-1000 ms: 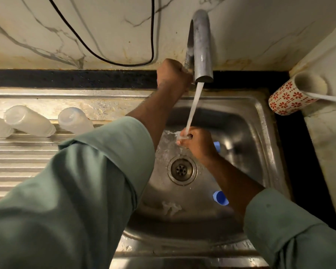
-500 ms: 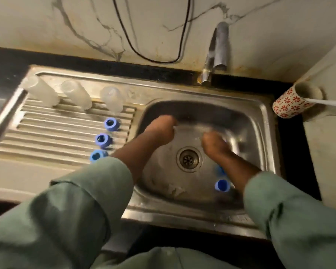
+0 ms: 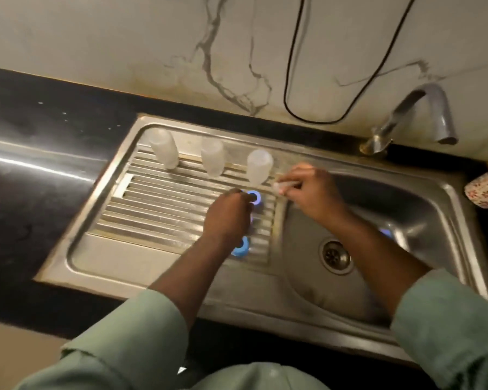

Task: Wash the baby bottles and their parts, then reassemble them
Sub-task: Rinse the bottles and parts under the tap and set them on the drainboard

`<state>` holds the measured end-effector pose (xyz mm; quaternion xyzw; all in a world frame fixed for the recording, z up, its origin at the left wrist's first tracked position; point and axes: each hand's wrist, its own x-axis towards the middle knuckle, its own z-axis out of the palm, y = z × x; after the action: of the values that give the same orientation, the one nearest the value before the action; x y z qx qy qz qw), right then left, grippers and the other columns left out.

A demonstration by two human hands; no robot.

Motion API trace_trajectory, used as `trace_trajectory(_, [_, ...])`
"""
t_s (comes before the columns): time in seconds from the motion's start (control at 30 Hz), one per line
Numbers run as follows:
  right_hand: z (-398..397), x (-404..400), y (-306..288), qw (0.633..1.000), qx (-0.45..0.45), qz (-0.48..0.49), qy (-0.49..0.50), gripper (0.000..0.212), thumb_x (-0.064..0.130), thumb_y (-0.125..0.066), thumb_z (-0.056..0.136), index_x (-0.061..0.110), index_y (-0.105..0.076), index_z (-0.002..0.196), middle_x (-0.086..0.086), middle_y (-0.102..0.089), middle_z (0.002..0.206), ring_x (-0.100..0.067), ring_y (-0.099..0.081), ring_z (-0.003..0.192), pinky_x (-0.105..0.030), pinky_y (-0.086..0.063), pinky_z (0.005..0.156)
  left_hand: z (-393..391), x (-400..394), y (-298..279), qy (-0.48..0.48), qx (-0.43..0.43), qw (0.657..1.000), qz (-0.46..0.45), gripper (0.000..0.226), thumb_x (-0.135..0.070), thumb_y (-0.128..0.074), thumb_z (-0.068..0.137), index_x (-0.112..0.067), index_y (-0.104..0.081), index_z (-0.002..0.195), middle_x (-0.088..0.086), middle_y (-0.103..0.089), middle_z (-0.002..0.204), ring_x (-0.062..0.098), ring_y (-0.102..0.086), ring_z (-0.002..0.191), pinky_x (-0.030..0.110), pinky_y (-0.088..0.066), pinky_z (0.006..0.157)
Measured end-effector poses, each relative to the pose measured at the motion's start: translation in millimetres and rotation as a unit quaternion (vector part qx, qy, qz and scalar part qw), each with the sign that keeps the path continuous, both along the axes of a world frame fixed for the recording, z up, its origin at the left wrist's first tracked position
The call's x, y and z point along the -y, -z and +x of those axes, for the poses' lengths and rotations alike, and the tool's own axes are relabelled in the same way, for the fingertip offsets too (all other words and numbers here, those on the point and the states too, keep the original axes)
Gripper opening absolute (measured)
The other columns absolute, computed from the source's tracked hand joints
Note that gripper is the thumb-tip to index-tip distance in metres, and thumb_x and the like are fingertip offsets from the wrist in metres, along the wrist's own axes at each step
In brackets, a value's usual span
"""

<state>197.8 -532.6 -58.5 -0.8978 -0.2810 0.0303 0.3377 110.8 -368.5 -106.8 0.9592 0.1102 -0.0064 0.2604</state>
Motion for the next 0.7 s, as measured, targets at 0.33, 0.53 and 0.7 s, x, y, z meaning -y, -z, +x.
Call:
trace_trajectory(0.33, [-2.8,-146.6,58.4,0.975,-0.054,-0.205,-0.067,0.026,0.005,-0.058,0.089,0.01,-0.068,0.112,-0.011,-0.065,0.114,-0.028,-0.061,0.106,-0.032,-0.048,0.089,-29.0,-88.8,43.9,-0.046,-0.046,0.998,0.025,0.019,-0.017,-0.053,0.094,-0.008,-0.069,0.096,0.012,-0.066,0.099,0.034,-0.062,0.094,0.038,-0.047,0.074])
trace_trajectory(0.53, [-8.5,-130.4,42.9,0.99,-0.055,-0.122,-0.036,0.041,0.008,-0.075,0.079,0.012,-0.067,0.12,-0.009,-0.066,0.121,-0.021,-0.061,0.107,-0.032,-0.047,0.096,-25.4,-76.5,25.1,-0.013,-0.006,0.999,0.029,0.018,-0.013,-0.054,0.094,-0.005,-0.07,0.098,0.012,-0.064,0.1,0.032,-0.058,0.097,0.041,-0.05,0.076])
trace_trajectory(0.7, [-16.7,-18.0,26.7,0.993,-0.086,-0.021,0.083,0.011,0.004,-0.078,0.071,0.01,-0.075,0.08,-0.004,-0.071,0.076,-0.004,-0.055,0.063,-0.006,-0.038,0.062,-13.7,-14.2,4.8,0.091,0.068,0.993,-0.007,0.017,-0.013,-0.055,0.096,-0.002,-0.068,0.095,0.018,-0.064,0.103,0.039,-0.056,0.102,0.046,-0.044,0.079])
